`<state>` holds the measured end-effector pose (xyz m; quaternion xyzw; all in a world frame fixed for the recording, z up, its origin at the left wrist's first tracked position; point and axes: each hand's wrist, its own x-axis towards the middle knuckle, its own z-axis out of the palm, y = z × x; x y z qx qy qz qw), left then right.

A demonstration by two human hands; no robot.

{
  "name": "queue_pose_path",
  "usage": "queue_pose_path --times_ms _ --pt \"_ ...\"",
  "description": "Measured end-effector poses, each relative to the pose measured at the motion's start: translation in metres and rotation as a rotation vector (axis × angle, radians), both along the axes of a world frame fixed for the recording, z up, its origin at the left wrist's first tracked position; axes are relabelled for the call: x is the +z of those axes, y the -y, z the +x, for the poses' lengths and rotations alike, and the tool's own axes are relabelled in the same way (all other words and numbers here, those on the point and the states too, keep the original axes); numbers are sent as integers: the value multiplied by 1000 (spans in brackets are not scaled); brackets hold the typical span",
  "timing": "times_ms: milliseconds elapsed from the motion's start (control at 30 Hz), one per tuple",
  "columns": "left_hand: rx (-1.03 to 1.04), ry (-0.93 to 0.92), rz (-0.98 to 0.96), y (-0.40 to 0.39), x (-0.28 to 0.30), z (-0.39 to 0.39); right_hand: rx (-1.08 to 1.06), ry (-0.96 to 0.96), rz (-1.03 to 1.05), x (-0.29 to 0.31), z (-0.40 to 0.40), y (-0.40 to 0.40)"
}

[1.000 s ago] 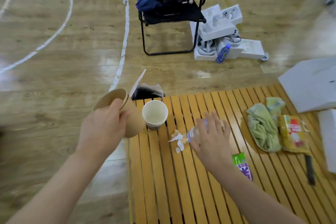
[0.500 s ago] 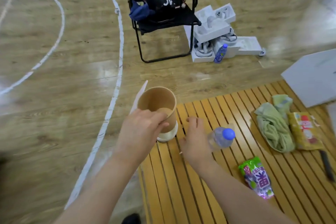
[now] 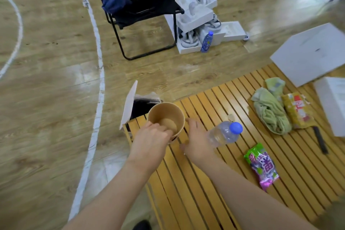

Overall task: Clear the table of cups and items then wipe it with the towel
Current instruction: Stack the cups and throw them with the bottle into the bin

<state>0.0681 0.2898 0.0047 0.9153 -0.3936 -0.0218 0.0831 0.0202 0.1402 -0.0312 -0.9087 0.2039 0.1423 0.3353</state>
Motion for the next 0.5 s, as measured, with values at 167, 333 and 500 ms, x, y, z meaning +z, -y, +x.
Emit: queue_pose_path --times_ms 167,333,500 --pt "27 -61 -18 7 -15 -5 16 23 57 -1 7 -6" --pt "13 -101 -61 5 -23 -8 9 -11 126 1 5 7" --pt "267 -57 -465 -19 -14 2 -2 -68 165 0 -3 21"
